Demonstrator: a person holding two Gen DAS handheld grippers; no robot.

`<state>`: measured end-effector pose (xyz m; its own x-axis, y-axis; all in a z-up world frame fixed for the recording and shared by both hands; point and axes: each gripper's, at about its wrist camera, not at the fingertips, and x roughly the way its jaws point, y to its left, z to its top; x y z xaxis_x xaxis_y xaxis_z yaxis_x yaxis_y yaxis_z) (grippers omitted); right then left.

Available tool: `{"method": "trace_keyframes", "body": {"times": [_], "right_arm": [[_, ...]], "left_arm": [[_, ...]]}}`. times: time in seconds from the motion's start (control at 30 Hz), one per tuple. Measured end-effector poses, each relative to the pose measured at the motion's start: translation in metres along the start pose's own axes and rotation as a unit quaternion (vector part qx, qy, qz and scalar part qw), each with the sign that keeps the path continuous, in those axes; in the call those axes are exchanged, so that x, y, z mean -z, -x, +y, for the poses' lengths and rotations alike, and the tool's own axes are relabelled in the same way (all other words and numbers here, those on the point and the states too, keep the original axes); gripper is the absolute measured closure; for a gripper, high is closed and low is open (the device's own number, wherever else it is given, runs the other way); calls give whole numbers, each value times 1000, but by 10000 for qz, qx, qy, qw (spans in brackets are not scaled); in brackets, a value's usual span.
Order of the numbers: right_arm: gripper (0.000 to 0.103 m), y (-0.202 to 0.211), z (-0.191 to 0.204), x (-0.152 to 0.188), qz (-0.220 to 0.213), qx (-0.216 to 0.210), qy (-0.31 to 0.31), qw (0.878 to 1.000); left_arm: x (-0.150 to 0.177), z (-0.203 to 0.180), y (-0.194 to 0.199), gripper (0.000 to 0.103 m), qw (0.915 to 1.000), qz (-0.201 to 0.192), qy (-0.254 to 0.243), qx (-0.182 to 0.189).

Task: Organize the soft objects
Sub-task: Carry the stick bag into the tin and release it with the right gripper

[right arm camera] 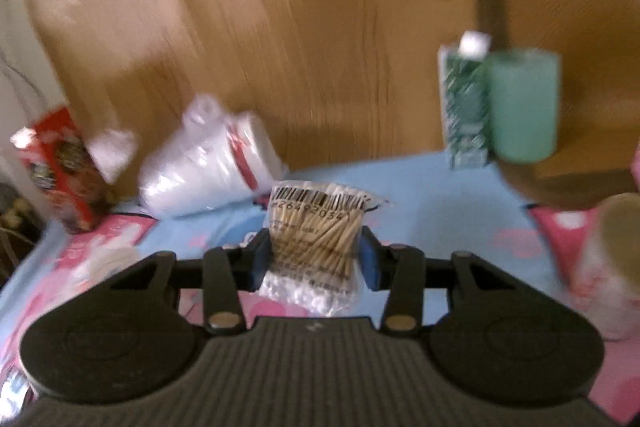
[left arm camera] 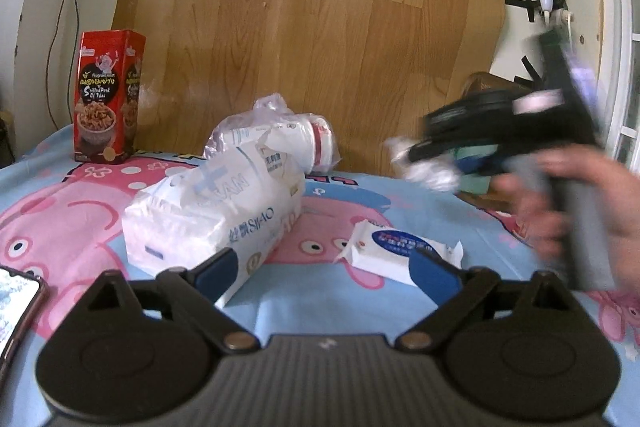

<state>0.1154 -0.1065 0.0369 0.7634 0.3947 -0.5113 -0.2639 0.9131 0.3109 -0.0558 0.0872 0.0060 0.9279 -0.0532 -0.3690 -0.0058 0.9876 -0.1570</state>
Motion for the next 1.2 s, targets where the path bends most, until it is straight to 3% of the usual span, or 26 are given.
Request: {"method": "trace_keyframes", "body": {"times": [0.1, 0.23, 0.37, 0.47, 0.53, 0.6, 0.67, 0.77, 0.83, 0.87, 0.9, 0.93, 0.97, 1.07, 1.2], "right_arm": [[55, 56, -17, 23, -125, -279, 74, 9995], [54, 115, -40, 72, 217, -633, 166, 9976], [53, 150, -48, 126, 462, -487, 600, 9959], [47, 159, -49, 148, 454, -343, 730, 9957], [36, 166, -51, 155, 224, -145, 767, 9967], [25, 176, -52, 159, 0, -89, 832, 9965], [24, 185, -52, 162, -182, -180, 943, 9952], [24, 186, -55, 166, -182, -281, 1102, 9933], [27, 183, -57, 173, -84, -288, 1152, 9929], [42, 179, -57, 176, -24, -309, 1194, 9924], [50, 176, -57, 178, 4, -371, 1257, 9914], [51, 177, -56, 180, -89, -317, 1327, 9906], [54, 178, -54, 181, -146, -269, 1394, 9898], [54, 198, -59, 178, -687, 63, 1490, 9864], [54, 230, -92, 157, -1463, 426, 1071, 9825]], "left_arm": [[-1, 2, -3, 6, 10000, 63, -7, 62], [-1, 3, -7, 6, 9998, 180, -16, 121], [-1, -2, -10, 6, 9991, 339, -150, 219], [0, -11, -14, 8, 9975, 571, -358, 234], [0, -20, -12, 9, 9945, 872, -288, 512], [0, -34, -2, 9, 9873, 1108, 45, 1137], [1, -54, 4, 14, 9790, 1327, 66, 1543], [10, -90, -1, 28, 9594, 1898, -25, 2087], [17, -108, -10, 35, 9493, 2226, -29, 2219], [19, -115, -11, 38, 9508, 2180, -33, 2201], [19, -124, -14, 40, 9495, 2218, -93, 2217], [18, -133, -18, 49, 9440, 2307, -59, 2359], [16, -140, -19, 50, 9407, 2362, 4, 2433], [-2, -173, -12, 49, 9446, 2034, -320, 2556], [-31, -228, -8, 49, 9358, 1651, -727, 3029]]}}
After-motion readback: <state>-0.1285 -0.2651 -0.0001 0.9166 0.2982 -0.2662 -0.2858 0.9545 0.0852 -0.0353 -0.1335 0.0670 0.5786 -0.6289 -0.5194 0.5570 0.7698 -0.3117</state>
